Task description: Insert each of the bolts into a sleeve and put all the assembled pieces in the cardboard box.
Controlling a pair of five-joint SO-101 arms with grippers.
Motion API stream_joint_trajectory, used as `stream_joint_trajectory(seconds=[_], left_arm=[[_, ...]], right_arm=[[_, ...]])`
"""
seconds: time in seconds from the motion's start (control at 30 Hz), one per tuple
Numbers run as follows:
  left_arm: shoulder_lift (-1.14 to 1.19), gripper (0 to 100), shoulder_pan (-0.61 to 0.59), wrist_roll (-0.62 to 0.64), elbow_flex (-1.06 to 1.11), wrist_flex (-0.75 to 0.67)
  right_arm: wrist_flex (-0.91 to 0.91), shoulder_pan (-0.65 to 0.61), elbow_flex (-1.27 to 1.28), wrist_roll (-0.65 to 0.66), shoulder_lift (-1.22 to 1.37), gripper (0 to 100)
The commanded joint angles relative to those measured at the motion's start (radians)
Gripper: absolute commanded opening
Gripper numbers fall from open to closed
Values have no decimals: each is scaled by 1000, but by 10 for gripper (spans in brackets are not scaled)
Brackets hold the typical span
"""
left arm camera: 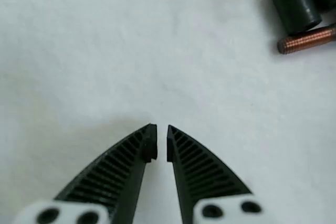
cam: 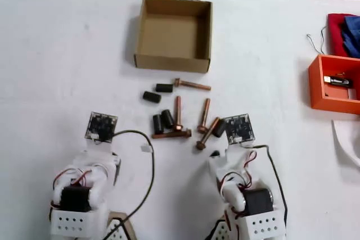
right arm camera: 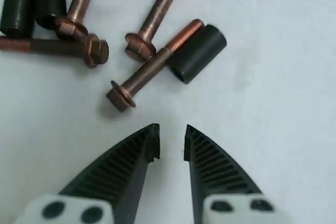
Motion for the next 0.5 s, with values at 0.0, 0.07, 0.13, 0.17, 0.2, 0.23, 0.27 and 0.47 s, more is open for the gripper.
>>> stream_joint_trajectory(seconds=[0.0, 0.07, 0.13, 0.17, 0.2, 0.23, 0.27, 0.47], left_arm=[[-15, 65, 5, -6, 19, 5], [-15, 65, 5, -6, 19, 5], [-15, 65, 5, -6, 19, 5], [-15, 65, 5, -6, 19, 5], [-15, 65, 5, -6, 19, 5], [-15, 65, 5, -6, 19, 5], [-15, 65, 5, -6, 19, 5], [-15, 65, 5, -6, 19, 5]], right_arm=[[-162, -4, 8, 8, -5, 80], [-268, -4, 8, 9, -5, 80], [-340, -10, 8, 44, -5, 80], [-358, -12, 8, 77, -5, 80], [-371, -12, 8, 97, -5, 79], [-375, -12, 6, 110, -5, 77], [-375, -8, 2, 115, -5, 77], [-375, -8, -127, 123, 2, 80]])
